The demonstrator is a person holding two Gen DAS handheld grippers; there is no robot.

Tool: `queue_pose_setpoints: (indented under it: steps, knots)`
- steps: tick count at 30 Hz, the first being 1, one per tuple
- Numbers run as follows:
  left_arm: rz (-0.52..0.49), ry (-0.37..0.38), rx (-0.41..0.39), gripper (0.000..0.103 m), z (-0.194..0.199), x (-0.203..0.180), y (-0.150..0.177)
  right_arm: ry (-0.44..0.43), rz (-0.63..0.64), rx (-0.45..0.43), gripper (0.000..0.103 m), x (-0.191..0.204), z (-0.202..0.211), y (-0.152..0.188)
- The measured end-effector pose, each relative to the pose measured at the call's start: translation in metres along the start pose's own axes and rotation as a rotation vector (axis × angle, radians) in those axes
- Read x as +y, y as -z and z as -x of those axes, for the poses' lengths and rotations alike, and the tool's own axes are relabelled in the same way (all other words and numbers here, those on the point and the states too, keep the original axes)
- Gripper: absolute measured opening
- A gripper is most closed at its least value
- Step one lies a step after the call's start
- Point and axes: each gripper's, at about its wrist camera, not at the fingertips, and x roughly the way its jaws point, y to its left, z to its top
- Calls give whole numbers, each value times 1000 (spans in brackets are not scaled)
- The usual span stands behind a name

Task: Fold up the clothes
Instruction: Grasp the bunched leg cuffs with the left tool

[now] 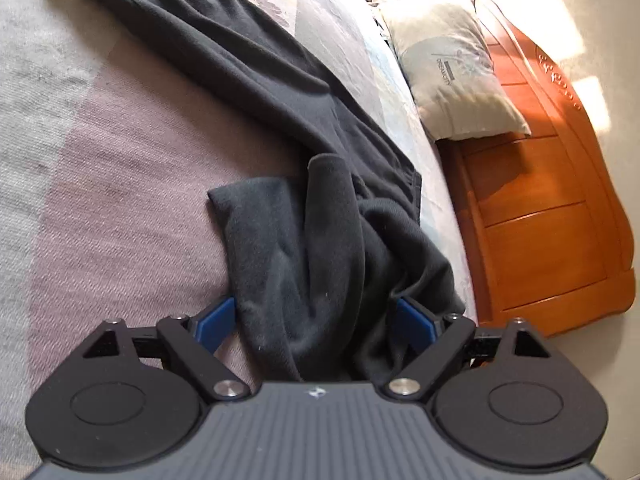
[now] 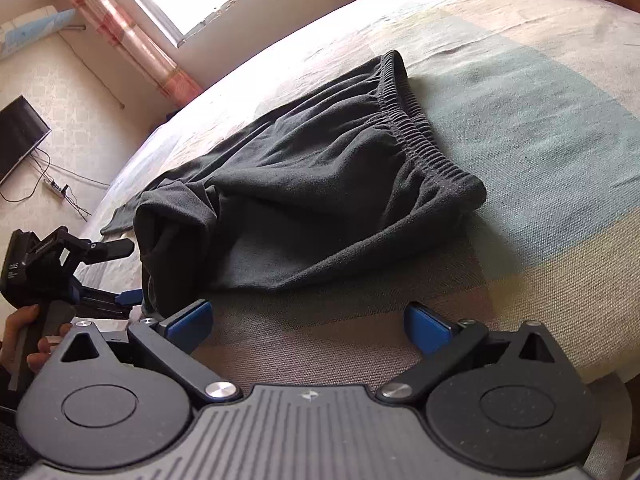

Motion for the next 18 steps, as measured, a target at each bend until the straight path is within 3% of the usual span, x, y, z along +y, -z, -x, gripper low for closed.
queue_pose_setpoints:
  steps: [8,12,18]
  knots:
    - [120,99,-51,87,-22,18,-35,-9,3,-4,103,0,-5,-4]
    - [146,123,-68,86,-16,25,-26,-19,-1,-9,103,-1,-4,-4]
    - [231,147,-78,69,-16,38,-28,-56,-40,-24,103,-9,-1,-3]
